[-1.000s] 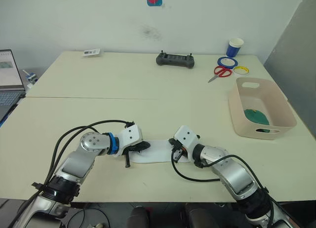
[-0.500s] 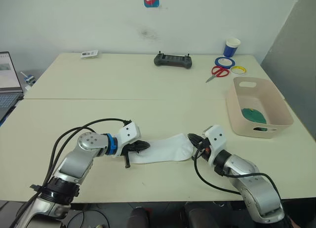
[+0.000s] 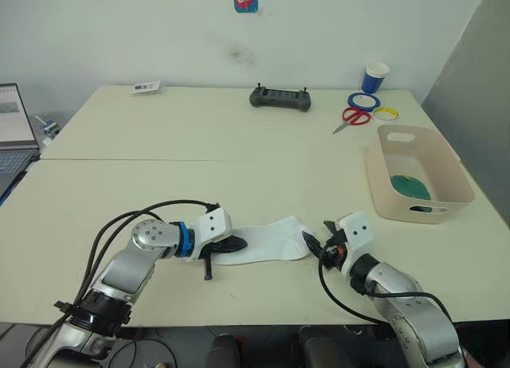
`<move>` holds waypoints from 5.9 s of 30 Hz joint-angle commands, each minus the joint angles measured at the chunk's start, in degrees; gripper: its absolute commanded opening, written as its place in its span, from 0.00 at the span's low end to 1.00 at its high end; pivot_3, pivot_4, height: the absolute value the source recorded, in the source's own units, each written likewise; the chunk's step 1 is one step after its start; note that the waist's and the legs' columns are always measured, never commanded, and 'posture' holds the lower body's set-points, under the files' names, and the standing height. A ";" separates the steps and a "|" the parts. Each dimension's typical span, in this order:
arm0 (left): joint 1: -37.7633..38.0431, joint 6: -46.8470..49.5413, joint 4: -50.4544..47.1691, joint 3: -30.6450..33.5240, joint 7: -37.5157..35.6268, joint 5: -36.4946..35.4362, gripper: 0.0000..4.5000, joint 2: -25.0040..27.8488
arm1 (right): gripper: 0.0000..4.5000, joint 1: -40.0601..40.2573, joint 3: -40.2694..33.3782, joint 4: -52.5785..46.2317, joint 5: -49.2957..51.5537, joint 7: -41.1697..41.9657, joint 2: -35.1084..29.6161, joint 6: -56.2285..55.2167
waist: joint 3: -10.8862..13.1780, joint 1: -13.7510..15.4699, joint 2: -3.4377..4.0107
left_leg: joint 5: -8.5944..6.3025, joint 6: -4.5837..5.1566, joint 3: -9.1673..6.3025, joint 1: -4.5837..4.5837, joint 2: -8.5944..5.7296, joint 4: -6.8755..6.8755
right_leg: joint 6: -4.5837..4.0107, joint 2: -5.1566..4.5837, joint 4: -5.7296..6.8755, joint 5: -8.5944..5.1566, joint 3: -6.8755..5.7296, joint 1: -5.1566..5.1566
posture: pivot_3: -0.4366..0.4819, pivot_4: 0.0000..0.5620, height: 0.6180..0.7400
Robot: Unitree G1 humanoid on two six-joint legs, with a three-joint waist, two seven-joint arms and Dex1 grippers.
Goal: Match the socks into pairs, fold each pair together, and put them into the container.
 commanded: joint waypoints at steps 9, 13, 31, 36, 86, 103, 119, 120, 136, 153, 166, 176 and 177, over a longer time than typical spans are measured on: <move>2.11 -1.87 2.00 -0.98 -0.34 2.37 0.00 1.27 | 0.85 -2.18 5.98 2.76 -2.79 -0.58 0.15 2.04 | -0.06 -0.13 0.01 | 0.00 0.00 0.01 0.04 0.01 -0.03 | 0.01 0.01 0.01 0.00 0.01 0.00 | 0.48 0.27 1.00; 1.88 -2.92 2.49 -0.77 -0.39 2.51 0.00 1.22 | 0.53 -2.09 7.10 1.80 -3.14 0.23 -0.62 1.76 | -0.08 -0.13 0.01 | 0.00 0.00 0.01 0.06 0.02 -0.04 | 0.01 0.02 0.01 0.00 0.00 0.02 | 0.48 0.27 1.00; -3.32 0.41 -0.27 1.33 4.11 -1.62 0.00 -6.04 | 0.00 -3.51 -3.58 -2.29 -0.76 2.65 -5.77 -0.05 | -0.02 0.59 -0.01 | 0.00 0.00 0.00 -0.11 -0.09 0.04 | 0.07 -0.06 -0.05 0.03 -0.02 -0.02 | 0.48 0.27 1.00; -4.13 0.09 3.01 -1.05 6.44 0.94 0.00 -9.67 | 0.00 -6.28 -4.08 -8.00 5.34 7.16 -7.71 5.71 | -0.02 0.15 0.00 | 0.00 0.00 -0.02 -0.08 -0.03 0.00 | 0.07 0.02 -0.04 0.03 -0.02 -0.02 | 0.48 0.27 1.00; -7.60 3.66 5.32 12.87 6.45 -4.30 0.00 0.88 | 0.62 -32.72 5.35 1.91 16.54 7.93 -0.15 22.24 | 0.05 0.04 0.07 | 0.00 0.00 -0.19 -0.17 0.00 -0.02 | 0.05 0.03 -0.03 0.02 -0.22 -0.10 | 0.48 0.27 1.00; -15.55 -1.96 4.42 0.33 -2.68 -1.26 0.00 -3.23 | 0.01 -30.35 16.60 18.74 2.96 7.54 0.65 6.77 | 0.08 -0.28 0.04 | 0.00 0.01 -0.15 -0.17 0.00 -0.05 | 0.05 0.06 -0.02 0.02 -0.16 -0.12 | 0.48 0.27 1.00; -12.41 -7.02 11.36 -3.30 -2.46 5.76 0.00 -4.07 | 0.01 -22.30 13.87 3.32 5.75 13.58 -4.03 8.78 | 0.08 -0.10 0.04 | 0.00 0.01 -0.22 -0.18 -0.01 -0.03 | 0.05 0.05 -0.04 0.01 -0.22 -0.09 | 0.48 0.27 1.00; -12.38 -6.67 11.47 -3.18 -2.39 5.89 0.00 -4.05 | 0.01 -21.69 13.51 3.90 6.83 14.20 -3.45 8.73 | 0.08 -0.10 0.03 | 0.00 0.01 -0.21 -0.18 -0.01 -0.03 | 0.05 0.05 -0.03 0.01 -0.21 -0.09 | 0.48 0.27 1.00; -14.80 -0.70 0.87 -2.23 -11.66 -1.64 0.00 -0.50 | 0.01 -23.52 14.43 3.21 7.83 20.07 -7.90 6.16 | 0.18 -0.05 -0.05 | 0.00 0.01 -0.21 -0.18 -0.01 -0.01 | 0.04 0.05 -0.03 0.00 -0.23 -0.08 | 0.48 0.27 1.00; -13.62 -15.19 13.77 -5.38 -9.18 8.84 0.00 0.45 | 0.01 -21.13 17.68 11.19 -0.79 16.63 -9.51 3.56 | 0.17 -0.12 -0.05 | 0.00 0.01 -0.19 -0.16 -0.01 0.01 | 0.04 0.05 -0.02 0.01 -0.19 -0.06 | 0.48 0.27 1.00; -14.70 -3.88 1.31 -0.07 -10.46 -3.53 0.00 -1.28 | 0.01 -19.86 13.71 5.15 1.12 17.22 -9.09 1.08 | 0.20 -0.09 -0.08 | 0.00 0.01 -0.20 -0.21 -0.02 0.04 | 0.06 0.04 -0.03 0.01 -0.21 -0.05 | 0.48 0.27 1.00; -9.17 -11.69 4.76 -4.10 -8.58 5.56 0.00 0.89 | 0.01 -19.33 15.09 6.08 0.13 17.42 -9.37 1.74 | 0.19 -0.08 -0.07 | 0.00 0.02 -0.21 -0.14 0.00 0.03 | 0.04 0.06 0.03 0.01 -0.21 -0.05 | 0.48 0.27 1.00; -9.11 -11.35 4.85 -3.83 -8.32 5.51 0.00 0.89 | 0.01 -19.00 15.19 5.91 0.06 17.43 -9.49 1.78 | 0.19 -0.06 -0.07 | 0.00 0.01 -0.21 -0.14 -0.01 0.03 | 0.04 0.05 0.02 0.01 -0.21 -0.05 | 0.48 0.27 1.00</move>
